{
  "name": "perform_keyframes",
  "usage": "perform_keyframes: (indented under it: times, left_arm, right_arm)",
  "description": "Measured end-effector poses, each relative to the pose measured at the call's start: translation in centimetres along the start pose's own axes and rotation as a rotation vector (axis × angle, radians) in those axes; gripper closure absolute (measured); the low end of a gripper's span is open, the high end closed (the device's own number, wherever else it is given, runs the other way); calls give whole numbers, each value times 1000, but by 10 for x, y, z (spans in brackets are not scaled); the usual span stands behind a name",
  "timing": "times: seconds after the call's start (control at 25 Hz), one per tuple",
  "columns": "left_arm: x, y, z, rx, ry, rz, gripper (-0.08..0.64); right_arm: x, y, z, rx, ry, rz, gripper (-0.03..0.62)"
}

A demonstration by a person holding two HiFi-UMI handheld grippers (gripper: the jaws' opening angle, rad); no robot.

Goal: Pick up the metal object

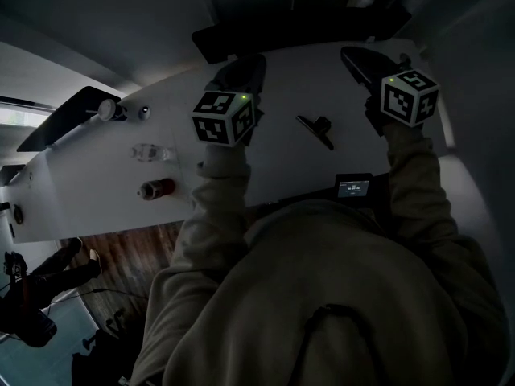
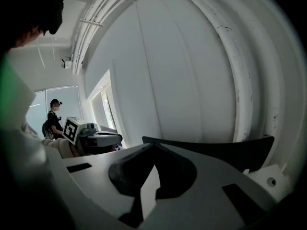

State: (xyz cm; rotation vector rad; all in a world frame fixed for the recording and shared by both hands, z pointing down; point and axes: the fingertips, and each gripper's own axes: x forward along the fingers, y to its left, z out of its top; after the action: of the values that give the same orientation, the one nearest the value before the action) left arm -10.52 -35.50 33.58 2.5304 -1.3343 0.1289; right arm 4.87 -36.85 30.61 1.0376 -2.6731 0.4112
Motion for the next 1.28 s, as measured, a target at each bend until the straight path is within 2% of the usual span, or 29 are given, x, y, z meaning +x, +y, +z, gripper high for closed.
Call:
perform_keyframes:
  times: [0.52, 1.28]
  left_arm:
    - [17, 0, -65, -64, 96, -6, 557]
    - [26, -10, -158, -167, 204, -22, 557]
  right_arm:
    - [12, -12, -62, 34, 114, -2, 574]
    - [27, -24, -167, 189, 203, -5, 573]
